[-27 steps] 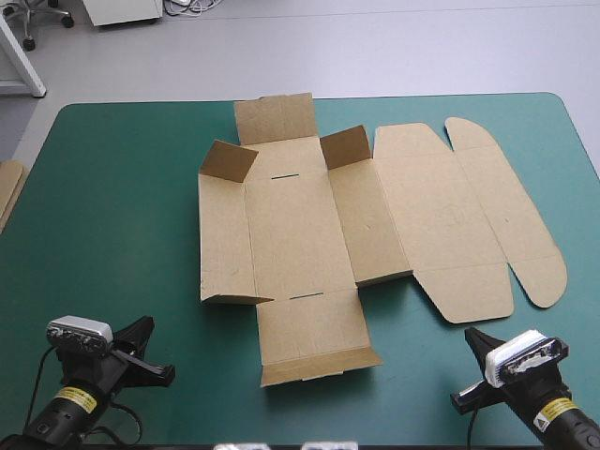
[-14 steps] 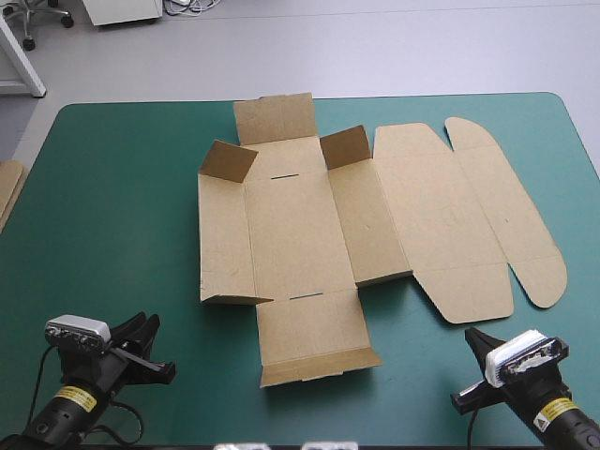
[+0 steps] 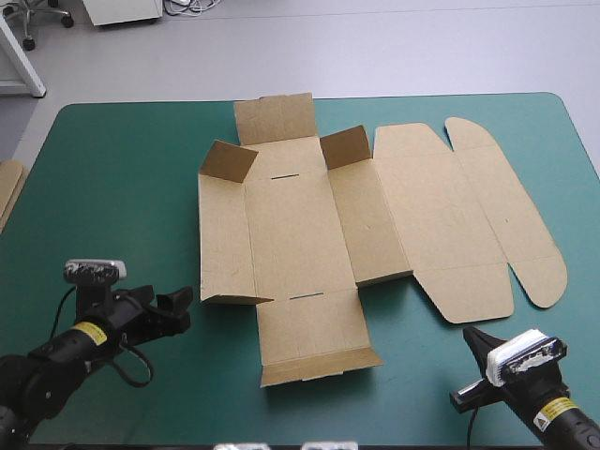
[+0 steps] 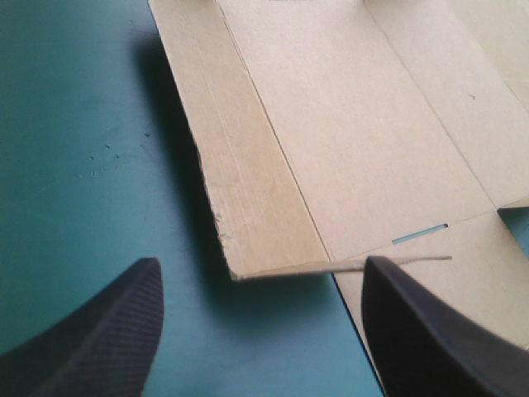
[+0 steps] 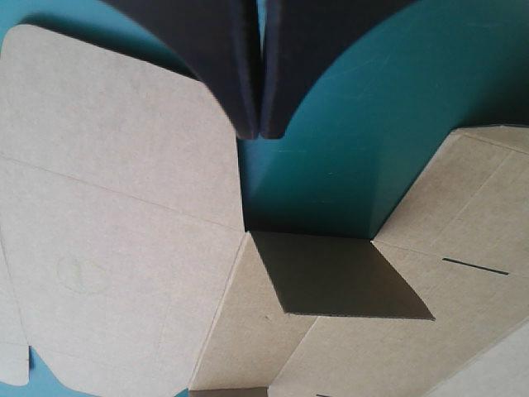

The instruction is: Fold the box

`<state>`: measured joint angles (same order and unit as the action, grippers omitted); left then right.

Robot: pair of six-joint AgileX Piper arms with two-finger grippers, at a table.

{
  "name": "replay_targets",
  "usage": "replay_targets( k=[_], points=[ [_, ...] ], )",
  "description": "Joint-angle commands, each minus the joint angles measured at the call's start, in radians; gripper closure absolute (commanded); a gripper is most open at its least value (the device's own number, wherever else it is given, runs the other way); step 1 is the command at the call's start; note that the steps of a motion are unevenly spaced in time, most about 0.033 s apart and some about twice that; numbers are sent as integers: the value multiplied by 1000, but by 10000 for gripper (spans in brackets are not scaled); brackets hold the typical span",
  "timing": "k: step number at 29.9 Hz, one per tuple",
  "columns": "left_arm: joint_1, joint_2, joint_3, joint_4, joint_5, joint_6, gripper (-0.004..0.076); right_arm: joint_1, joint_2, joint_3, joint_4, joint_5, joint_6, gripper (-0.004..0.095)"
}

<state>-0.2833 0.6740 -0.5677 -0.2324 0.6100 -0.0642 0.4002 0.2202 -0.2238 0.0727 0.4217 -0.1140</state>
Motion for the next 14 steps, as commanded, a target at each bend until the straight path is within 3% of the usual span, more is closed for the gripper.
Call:
replay_targets(
  k=[1,10,14],
  points=[
    [-7,109,-105,-48,-31,24,227,-1,12,-30,5,-93,-10,928],
    [12,383,-118,-265,-166,200,227,-1,12,-31,56,-95,-12,928],
    [102,453,-118,-373,-167,327,228,-1,12,-31,56,-95,-12,928]
  ],
)
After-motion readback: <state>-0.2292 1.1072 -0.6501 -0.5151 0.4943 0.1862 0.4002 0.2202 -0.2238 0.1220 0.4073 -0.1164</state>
